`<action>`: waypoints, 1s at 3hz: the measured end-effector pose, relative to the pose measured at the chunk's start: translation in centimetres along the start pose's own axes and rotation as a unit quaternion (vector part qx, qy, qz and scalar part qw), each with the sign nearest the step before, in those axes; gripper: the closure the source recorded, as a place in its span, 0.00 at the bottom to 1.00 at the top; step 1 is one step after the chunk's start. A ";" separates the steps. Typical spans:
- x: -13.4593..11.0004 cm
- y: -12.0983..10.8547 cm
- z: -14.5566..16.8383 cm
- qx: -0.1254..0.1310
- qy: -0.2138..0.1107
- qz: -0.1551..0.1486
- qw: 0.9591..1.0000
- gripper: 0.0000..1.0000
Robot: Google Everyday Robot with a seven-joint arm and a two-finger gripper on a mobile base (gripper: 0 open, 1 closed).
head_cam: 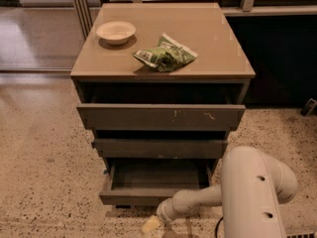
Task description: Close bottom drawer
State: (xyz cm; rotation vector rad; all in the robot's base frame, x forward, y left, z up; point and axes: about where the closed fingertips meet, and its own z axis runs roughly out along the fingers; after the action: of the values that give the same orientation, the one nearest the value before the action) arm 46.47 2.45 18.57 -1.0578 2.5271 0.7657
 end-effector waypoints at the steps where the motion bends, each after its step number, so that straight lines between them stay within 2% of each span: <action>1: -1.4 -1.0 1.3 0.000 -0.011 0.001 1.000 0.00; 2: -3.2 -2.0 1.8 -0.003 -0.026 -0.014 1.000 0.00; 3: -5.4 -3.2 0.6 0.012 -0.047 -0.037 0.998 0.00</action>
Offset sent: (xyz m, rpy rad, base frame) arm 0.0642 0.0219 -0.0034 0.0683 -0.0888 0.0304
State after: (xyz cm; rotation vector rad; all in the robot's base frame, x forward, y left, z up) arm 52.53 3.92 19.41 -1.0740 2.3996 0.7443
